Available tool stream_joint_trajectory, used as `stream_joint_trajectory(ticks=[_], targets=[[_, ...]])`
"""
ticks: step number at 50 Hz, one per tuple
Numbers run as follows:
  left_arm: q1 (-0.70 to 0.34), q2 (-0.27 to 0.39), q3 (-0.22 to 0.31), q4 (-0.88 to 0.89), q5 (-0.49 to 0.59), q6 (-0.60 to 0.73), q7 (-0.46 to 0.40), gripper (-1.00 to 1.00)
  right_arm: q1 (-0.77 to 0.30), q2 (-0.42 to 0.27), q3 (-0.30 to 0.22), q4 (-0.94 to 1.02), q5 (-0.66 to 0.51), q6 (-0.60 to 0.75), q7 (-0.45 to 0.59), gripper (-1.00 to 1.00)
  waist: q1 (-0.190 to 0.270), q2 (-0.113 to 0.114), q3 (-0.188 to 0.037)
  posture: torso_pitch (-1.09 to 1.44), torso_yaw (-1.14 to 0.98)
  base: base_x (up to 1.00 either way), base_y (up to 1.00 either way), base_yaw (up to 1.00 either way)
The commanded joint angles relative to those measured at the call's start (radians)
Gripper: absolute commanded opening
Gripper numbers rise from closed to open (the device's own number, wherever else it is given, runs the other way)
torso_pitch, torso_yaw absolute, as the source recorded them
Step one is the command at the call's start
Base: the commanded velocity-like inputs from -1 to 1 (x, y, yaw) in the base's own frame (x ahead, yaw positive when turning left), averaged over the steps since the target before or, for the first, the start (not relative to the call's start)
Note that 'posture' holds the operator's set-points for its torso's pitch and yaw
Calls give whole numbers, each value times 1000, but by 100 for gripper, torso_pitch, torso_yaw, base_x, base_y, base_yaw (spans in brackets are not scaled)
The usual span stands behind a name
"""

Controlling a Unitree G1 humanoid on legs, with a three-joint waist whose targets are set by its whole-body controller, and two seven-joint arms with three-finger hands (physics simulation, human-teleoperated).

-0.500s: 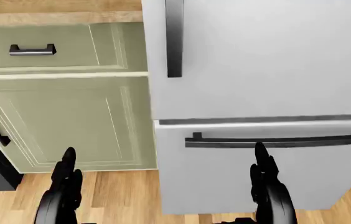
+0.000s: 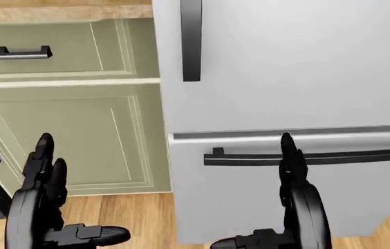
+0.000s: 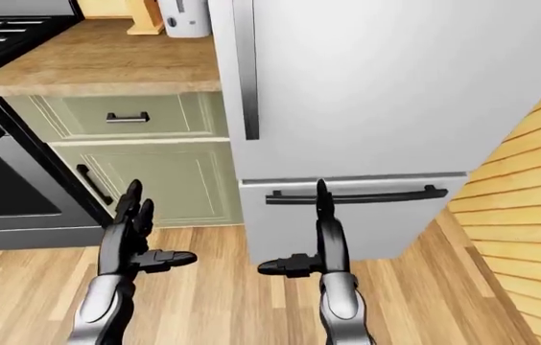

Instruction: Push down the lever of the toaster to turn it on.

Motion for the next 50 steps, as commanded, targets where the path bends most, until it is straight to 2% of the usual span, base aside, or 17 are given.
stream_joint_trajectory(ticks=[1,3,4,5,8,13,17,18,19,20,23,24,27,29,39,45,50], targets=[[-9,2,-1,-54,-5,-18,-5,100,-9,-1,-3,-5,-8,-50,-8,100,-1,9,-31,0,0,0,13,0],[-8,2,0,-63,-6,-11,-5,100,-9,0,-4,-3,-8,-52,-7,100,-4,2,-8,0,0,0,29,0],[-9,2,2,-68,-7,-7,-5,100,-11,0,-4,-39,-8,-16,-2,100,-9,-16,2,0,0,0,56,0],[-10,3,3,-64,-8,-9,-5,100,-12,-1,-4,-51,-9,-1,0,100,-11,-36,5,0,0,0,61,0],[-5,2,1,-65,-5,-15,-6,100,2,0,-3,-14,-9,-52,-7,100,-16,-54,4,0,0,0,82,0],[-8,2,2,-60,-3,-16,-5,100,-6,0,-3,0,-6,-54,-3,100,-23,-29,28,0,0,0,95,0],[-11,2,4,-62,-5,-14,-4,100,-14,1,0,-51,-9,-2,4,100,-24,26,24,0,0,0,97,0],[-11,2,4,-62,-4,-14,-4,100,-6,1,1,-25,-8,-37,-1,100,-25,58,20,0,0,0,41,0],[-10,2,3,-62,-4,-15,-4,100,-5,1,1,-17,-9,-47,-2,100,-25,169,-10,0,0,0,12,0],[-9,2,2,-63,-4,-15,-4,100,-6,1,0,-13,-8,-51,-1,100,-11,125,30,0,0,0,0,0],[-10,2,3,-65,-5,-13,-4,100,-12,0,-2,-6,-4,-57,1,100,-6,113,10,0,0,0,0,0],[-12,2,4,-64,-6,-12,-4,100,-13,0,-2,-7,-4,-56,2,100,-5,101,6,0,0,0,0,0],[-14,3,6,-66,-8,-10,-3,100,-14,0,-2,-8,-3,-57,4,100,-2,69,4,0,0,0,0,0],[-15,4,8,-67,-9,-7,-3,100,-11,0,-2,-14,-4,-54,4,100,0,58,1,0,0,0,0,0],[-16,4,9,-73,-11,-4,-2,100,-4,-1,-2,-76,-8,1,10,100,17,44,-11,0,0,0,0,0],[-13,4,10,-84,-14,1,-2,100,9,-1,-2,-31,-5,-58,5,100,20,42,-11,0,0,0,0,0],[-12,4,11,-89,-15,4,-1,100,7,-1,0,-87,-13,6,7,100,21,41,-10,0,0,0,0,0]])
